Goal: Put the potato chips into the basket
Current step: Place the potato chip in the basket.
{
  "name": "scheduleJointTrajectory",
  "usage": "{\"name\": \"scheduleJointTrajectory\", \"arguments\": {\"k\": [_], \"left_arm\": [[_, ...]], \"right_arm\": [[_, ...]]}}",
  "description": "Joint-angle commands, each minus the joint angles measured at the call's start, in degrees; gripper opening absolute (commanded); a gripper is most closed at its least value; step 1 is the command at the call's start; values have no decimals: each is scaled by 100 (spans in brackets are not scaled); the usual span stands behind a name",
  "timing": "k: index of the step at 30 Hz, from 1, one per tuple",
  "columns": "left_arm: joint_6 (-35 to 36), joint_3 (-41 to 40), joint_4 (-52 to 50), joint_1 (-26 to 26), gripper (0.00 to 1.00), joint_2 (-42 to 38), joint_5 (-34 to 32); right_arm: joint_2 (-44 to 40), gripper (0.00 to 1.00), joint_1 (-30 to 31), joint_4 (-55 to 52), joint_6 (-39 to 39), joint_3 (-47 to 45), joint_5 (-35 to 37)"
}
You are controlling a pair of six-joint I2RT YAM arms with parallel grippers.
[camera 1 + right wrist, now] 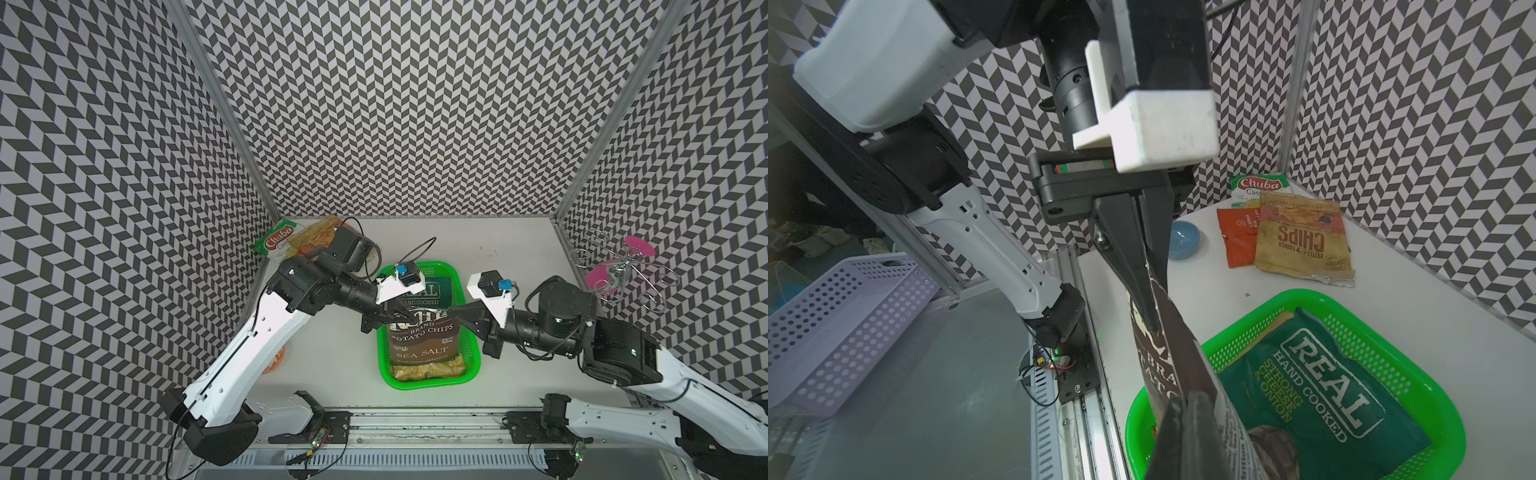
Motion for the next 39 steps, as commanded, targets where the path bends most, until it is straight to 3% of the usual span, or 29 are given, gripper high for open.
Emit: {"name": "scheduleJointTrajectory", "arguments": {"k": [1, 6, 15, 19, 24, 30, 33, 36, 37, 39], "left_arm": [[-159, -204, 163, 117, 0, -335, 14], [-222, -529, 311, 113, 0, -440, 106], [-234, -893, 627, 113, 0, -429, -76], [-364, -1498, 1334, 122, 0, -446, -669], [-734, -1697, 2318, 215, 0, -382, -1806], [-928, -1717, 3060, 451, 2, 28, -2603], [-983, -1843, 3412, 786, 29, 258, -2619], [-1049, -1939, 3804, 1217, 74, 416, -2538], [-1076, -1954, 3935, 1338, 84, 463, -2510], [-1133, -1914, 4110, 1535, 86, 533, -2444]], "right_arm": [[-375, 0, -65, -436, 248, -33, 15], [-472, 0, -67, -644, 310, -78, -90], [-383, 0, -73, -767, 436, -147, 658], [-29, 0, -72, -745, 509, -427, 1363], [474, 0, -87, -107, 566, -570, 2063], [1485, 0, -649, 571, 431, -278, 2548], [2016, 2, -1030, 775, 404, -106, 2527], [2466, 26, -1314, 1013, 358, 24, 2490], [2620, 36, -1412, 1095, 328, 60, 2427], [2869, 52, -1528, 1153, 334, 166, 2424]]}}
